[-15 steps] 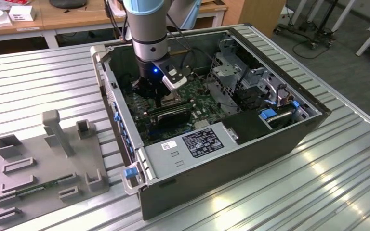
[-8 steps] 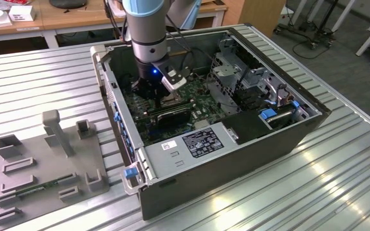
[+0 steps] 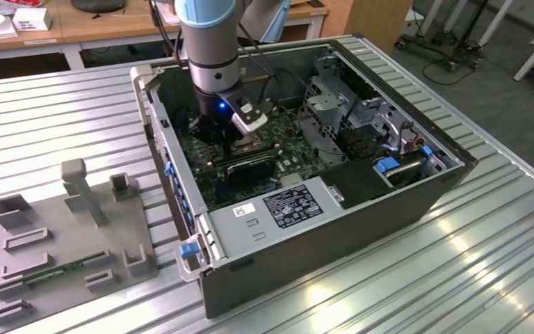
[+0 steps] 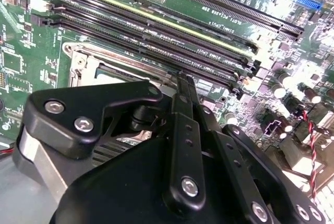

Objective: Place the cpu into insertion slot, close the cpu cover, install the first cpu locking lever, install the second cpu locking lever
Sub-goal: 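Install the second cpu locking lever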

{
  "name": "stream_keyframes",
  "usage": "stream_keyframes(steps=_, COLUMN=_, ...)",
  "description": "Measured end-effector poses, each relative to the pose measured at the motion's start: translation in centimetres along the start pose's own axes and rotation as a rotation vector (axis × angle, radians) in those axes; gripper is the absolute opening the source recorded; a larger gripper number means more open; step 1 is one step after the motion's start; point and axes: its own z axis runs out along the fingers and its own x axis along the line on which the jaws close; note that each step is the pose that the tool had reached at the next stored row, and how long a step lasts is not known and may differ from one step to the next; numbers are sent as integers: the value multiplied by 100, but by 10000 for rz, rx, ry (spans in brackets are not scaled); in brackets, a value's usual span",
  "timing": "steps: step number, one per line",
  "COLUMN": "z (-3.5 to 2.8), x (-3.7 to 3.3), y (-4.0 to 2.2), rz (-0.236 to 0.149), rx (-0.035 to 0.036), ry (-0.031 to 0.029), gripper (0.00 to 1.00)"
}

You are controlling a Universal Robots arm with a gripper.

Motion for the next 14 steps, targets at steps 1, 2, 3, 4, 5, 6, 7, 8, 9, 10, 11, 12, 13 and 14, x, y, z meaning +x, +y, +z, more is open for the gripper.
stream_keyframes(steps=1, z=1, x=2, y=-1, rz=-1, rx=4, ry=2, gripper=11)
stream_keyframes(steps=2, z=3, x=4, y=-2, rz=0, rx=5, ry=3, gripper=11)
stream_keyframes(steps=3, z=4, x=7, y=-2, rz=1, rx=6, ry=4, gripper=11)
stream_keyframes(steps=4, z=6, x=10, y=-3, rz=1, rx=7, ry=3, gripper=11)
stream_keyframes(steps=5, z=8, x=13, y=-3, rz=1, rx=7, ry=3, gripper=11)
stream_keyframes(steps=6, z=10, x=19, y=-4, rz=1, rx=6, ry=2, gripper=11)
stream_keyframes(steps=7, z=13, x=26, y=-5, rz=-1, rx=5, ry=0, gripper=11)
stream_keyframes(steps=8, z=15, x=33, y=-7, rz=0, rx=4, ry=0, gripper=11)
stream_keyframes(steps=9, z=16, x=39, y=-7, rz=1, rx=4, ry=1, gripper=11)
stream_keyframes(steps=10, z=16, x=44, y=-9, rz=1, rx=4, ry=1, gripper=11)
stream_keyframes(steps=11, z=16, x=48, y=-9, rz=1, rx=4, ry=1, gripper=11)
stream_keyframes(steps=12, z=16, x=48, y=-9, rz=-1, rx=5, ry=1, gripper=11)
stream_keyframes(steps=13, z=16, x=49, y=-10, rz=-4, rx=9, ry=0, gripper=11)
stream_keyframes(steps=14, z=16, x=49, y=-10, rz=-6, rx=13, ry=-1, gripper=11)
